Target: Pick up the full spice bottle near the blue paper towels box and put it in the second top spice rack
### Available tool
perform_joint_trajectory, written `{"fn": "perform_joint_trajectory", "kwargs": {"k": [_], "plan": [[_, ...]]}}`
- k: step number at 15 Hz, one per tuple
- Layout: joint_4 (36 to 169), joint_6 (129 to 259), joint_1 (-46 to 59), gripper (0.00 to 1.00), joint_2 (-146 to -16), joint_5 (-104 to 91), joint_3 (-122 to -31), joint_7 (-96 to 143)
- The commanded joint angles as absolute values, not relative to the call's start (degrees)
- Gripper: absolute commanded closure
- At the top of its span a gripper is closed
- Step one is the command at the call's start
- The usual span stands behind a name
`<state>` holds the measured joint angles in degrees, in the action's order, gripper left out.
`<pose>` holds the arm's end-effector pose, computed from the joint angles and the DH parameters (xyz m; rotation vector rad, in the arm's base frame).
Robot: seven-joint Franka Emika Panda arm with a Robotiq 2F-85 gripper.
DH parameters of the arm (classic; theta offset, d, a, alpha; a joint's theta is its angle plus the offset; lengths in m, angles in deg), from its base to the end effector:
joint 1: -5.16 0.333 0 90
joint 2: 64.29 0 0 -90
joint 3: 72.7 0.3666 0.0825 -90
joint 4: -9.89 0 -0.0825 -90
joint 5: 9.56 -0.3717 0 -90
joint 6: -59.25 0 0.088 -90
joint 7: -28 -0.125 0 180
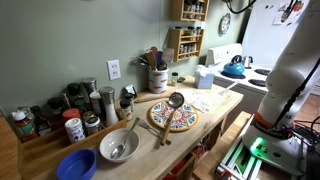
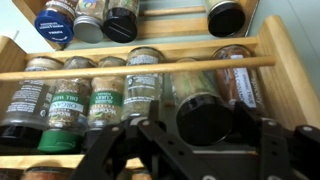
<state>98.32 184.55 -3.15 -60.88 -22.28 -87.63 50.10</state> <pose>0.5278 -0.2216 0.7801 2.8809 -0.1260 1.1083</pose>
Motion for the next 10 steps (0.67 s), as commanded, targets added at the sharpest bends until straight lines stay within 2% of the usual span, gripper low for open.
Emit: {"fn": "perform_joint_trajectory", "kwargs": {"k": [1, 10], "plan": [[98.0, 181.9, -4.1, 0.00, -60.3, -23.6, -87.2, 51.8], [99.0, 171.5, -4.7, 0.00, -56.3, -23.0, -87.9, 50.9]]}}
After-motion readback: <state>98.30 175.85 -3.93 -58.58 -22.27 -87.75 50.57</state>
